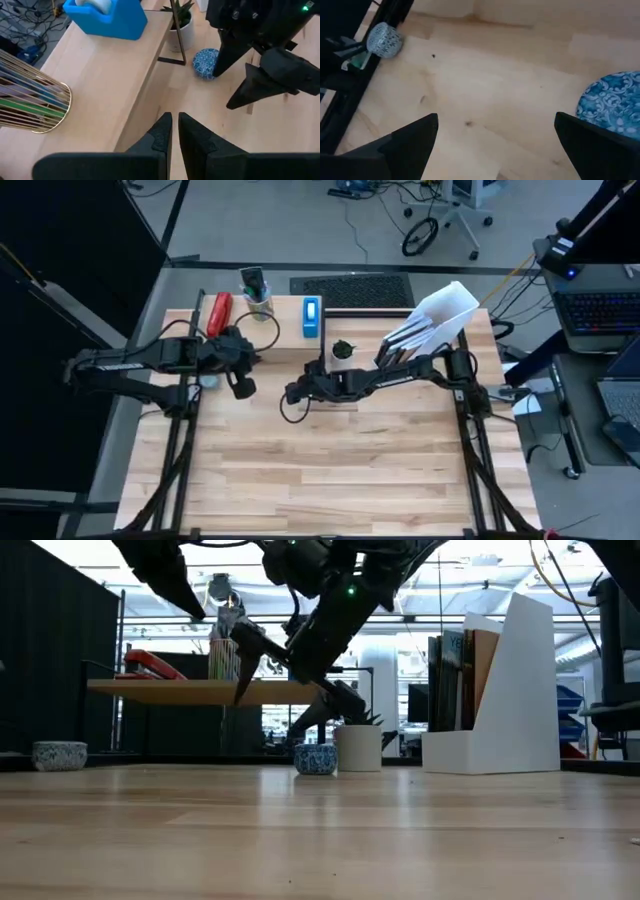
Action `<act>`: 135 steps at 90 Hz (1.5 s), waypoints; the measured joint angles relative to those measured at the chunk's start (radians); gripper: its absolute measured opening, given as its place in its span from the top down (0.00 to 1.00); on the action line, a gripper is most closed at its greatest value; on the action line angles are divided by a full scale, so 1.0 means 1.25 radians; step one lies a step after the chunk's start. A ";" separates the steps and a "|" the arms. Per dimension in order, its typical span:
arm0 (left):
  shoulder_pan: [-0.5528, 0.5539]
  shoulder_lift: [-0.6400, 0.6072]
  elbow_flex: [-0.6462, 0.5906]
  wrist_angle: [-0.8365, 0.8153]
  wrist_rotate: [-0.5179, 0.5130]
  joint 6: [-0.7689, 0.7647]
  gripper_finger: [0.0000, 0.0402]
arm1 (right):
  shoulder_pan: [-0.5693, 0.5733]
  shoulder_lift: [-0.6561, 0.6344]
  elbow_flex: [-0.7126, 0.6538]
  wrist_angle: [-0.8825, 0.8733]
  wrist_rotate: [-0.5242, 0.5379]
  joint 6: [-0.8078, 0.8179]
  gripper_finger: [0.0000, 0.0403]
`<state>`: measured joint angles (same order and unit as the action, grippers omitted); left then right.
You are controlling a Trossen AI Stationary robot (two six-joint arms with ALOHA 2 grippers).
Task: Stock shelves
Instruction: Adjust the blue scented candle, then remove the blue book from the white book shelf
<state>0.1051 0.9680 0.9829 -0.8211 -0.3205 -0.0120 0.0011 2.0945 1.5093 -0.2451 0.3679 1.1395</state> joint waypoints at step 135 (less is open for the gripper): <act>0.000 0.000 0.000 -0.169 0.012 -0.140 0.96 | 0.000 -0.148 0.000 -0.165 -0.002 -0.119 0.05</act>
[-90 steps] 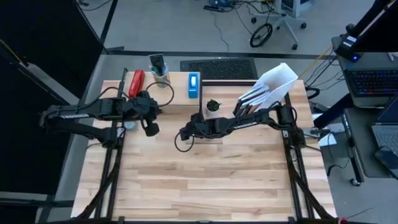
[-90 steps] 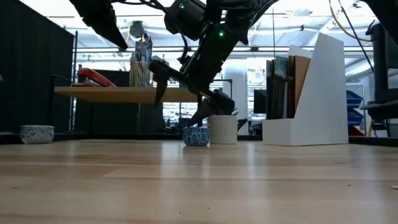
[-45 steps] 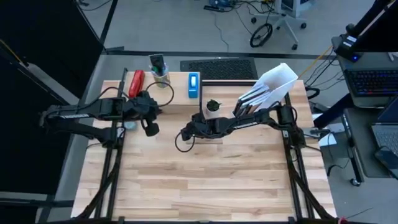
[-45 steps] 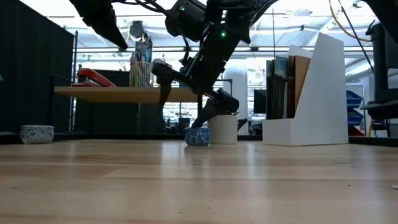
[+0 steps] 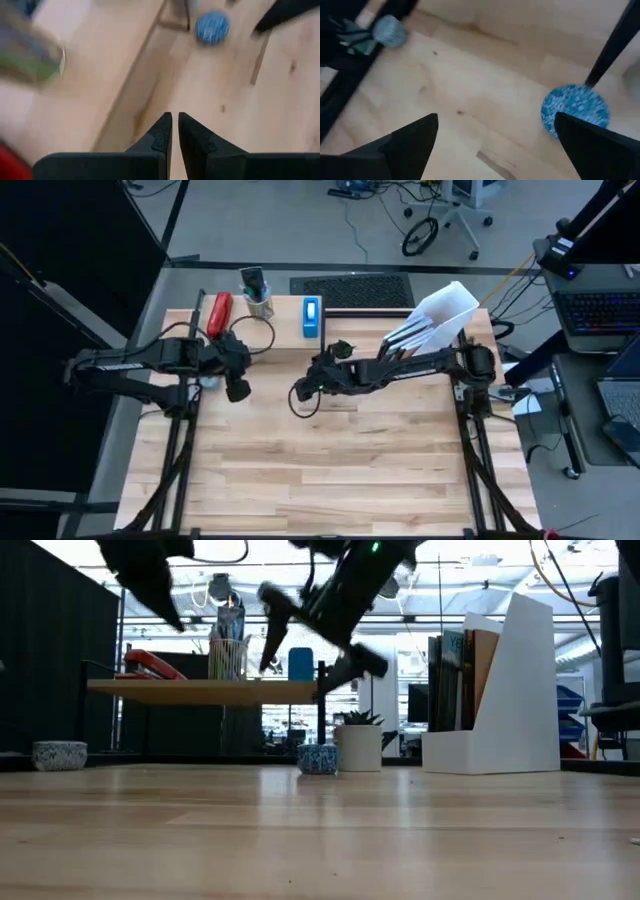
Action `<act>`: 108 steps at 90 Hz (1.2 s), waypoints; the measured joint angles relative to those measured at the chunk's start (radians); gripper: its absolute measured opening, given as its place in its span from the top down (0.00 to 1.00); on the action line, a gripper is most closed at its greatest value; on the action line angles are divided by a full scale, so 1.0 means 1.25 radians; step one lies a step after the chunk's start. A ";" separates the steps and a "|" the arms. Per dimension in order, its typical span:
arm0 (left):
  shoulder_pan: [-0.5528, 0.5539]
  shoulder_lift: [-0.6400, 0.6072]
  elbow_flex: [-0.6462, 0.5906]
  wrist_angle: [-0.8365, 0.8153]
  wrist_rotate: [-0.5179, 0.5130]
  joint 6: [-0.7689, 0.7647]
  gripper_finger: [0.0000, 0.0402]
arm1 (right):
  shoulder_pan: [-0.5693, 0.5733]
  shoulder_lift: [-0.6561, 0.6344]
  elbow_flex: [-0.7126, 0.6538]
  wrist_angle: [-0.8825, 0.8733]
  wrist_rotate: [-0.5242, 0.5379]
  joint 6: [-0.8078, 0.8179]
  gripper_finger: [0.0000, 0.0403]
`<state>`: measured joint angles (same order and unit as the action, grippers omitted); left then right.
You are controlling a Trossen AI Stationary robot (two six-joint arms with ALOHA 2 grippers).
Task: Stock shelves
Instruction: Remove the blue book from the white book shelf
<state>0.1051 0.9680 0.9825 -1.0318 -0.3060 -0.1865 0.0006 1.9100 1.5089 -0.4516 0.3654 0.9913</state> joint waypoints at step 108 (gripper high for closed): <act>0.041 0.214 -0.276 0.026 0.086 -0.306 0.96 | 0.014 -0.108 0.001 -0.108 -0.027 -0.226 0.05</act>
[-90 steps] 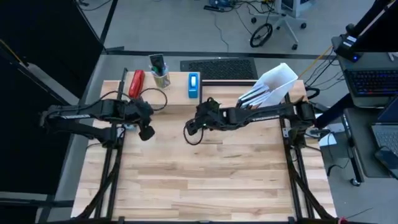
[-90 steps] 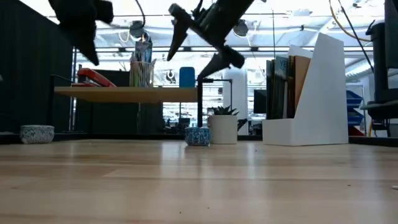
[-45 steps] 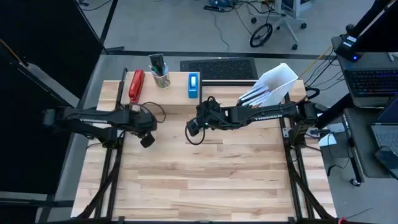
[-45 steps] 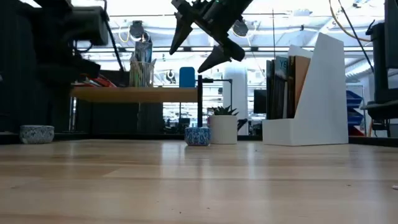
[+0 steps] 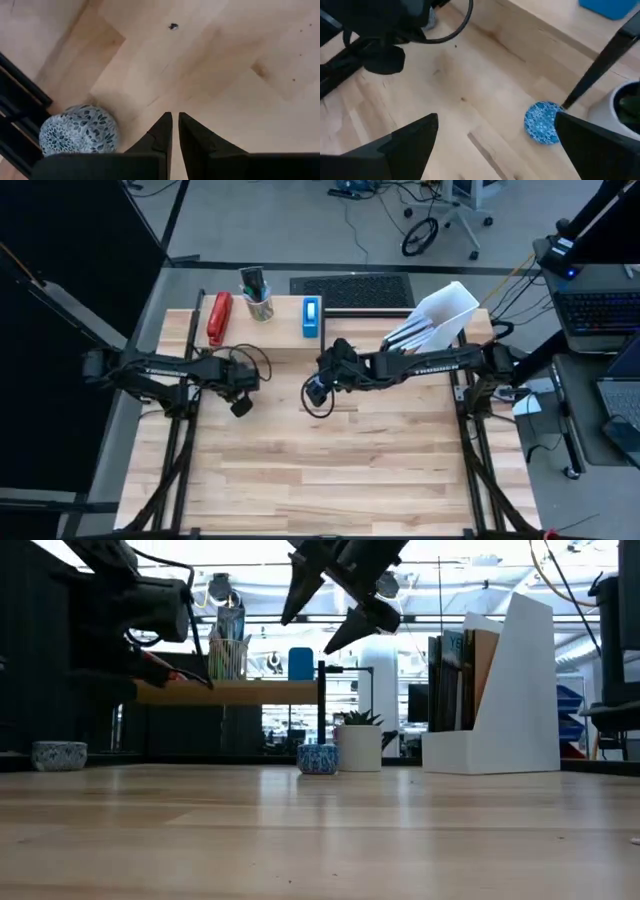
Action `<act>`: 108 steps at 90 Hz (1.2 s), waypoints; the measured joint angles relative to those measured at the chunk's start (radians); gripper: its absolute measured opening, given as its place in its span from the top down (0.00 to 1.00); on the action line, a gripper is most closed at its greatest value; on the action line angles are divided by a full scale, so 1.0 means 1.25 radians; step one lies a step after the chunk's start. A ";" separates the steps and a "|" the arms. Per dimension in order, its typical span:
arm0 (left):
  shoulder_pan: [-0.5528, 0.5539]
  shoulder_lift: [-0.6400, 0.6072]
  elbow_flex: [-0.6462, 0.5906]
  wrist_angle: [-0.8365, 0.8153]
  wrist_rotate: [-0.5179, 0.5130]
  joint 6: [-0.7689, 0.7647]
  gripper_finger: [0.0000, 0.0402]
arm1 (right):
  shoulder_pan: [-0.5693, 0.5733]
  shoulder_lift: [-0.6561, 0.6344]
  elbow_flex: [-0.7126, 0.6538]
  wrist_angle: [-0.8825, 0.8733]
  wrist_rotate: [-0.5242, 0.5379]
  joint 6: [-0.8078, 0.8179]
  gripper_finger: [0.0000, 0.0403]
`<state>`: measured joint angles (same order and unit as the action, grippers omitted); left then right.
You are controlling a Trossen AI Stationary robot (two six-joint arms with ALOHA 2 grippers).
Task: Stock shelves
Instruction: Remove the blue book from the white book shelf
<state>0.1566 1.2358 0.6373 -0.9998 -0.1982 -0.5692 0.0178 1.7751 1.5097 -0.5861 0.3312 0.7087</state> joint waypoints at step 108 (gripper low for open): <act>-0.045 -0.035 0.512 0.108 -0.056 0.236 0.96 | -0.014 -0.374 0.000 -0.452 0.093 -0.022 0.05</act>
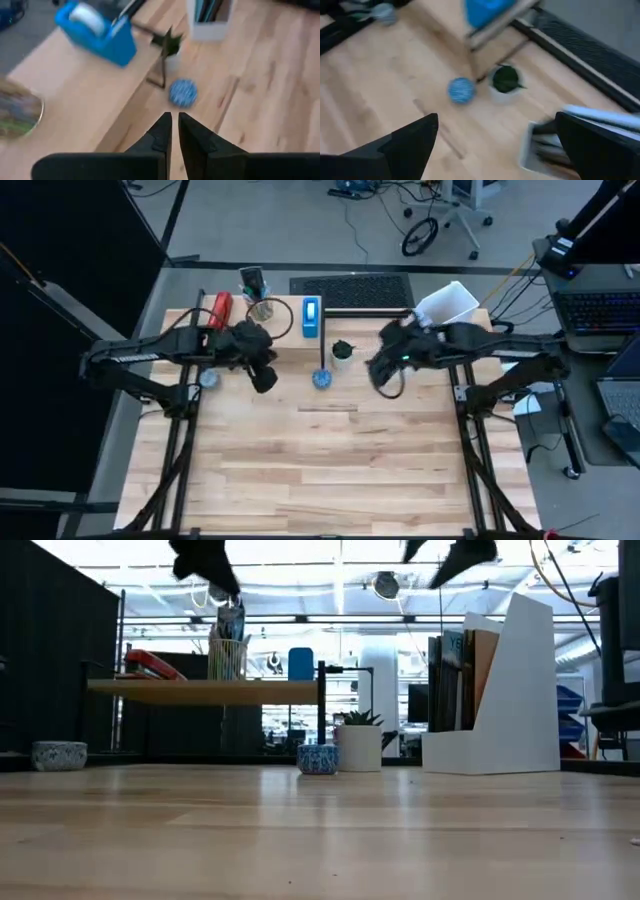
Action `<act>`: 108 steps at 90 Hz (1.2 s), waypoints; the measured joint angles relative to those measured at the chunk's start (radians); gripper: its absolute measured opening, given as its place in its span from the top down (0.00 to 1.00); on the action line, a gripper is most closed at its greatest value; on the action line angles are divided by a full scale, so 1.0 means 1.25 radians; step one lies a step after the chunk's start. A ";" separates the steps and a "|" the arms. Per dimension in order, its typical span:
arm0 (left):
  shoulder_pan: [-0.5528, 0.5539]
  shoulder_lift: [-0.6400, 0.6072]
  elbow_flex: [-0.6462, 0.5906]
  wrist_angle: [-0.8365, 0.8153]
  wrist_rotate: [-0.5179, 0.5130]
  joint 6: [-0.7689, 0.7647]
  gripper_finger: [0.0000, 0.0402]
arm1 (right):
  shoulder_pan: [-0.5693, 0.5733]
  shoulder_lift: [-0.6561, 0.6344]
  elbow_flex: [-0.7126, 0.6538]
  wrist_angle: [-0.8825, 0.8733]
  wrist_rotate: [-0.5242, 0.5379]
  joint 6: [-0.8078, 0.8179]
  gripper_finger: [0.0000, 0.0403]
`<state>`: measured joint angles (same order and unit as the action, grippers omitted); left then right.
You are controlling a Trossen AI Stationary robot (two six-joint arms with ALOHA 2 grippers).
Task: Stock shelves
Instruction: Remove the blue book from the white book shelf
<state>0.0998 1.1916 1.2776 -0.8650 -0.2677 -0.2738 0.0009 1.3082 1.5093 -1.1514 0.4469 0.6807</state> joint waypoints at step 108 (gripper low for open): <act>0.029 0.015 0.003 0.225 0.004 -0.048 0.57 | 0.038 -0.058 0.000 -0.145 0.102 -0.116 0.05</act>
<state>0.1364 1.2098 1.2808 -0.5835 -0.2630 -0.3336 0.0479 1.2354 1.5097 -1.3324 0.5745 0.5359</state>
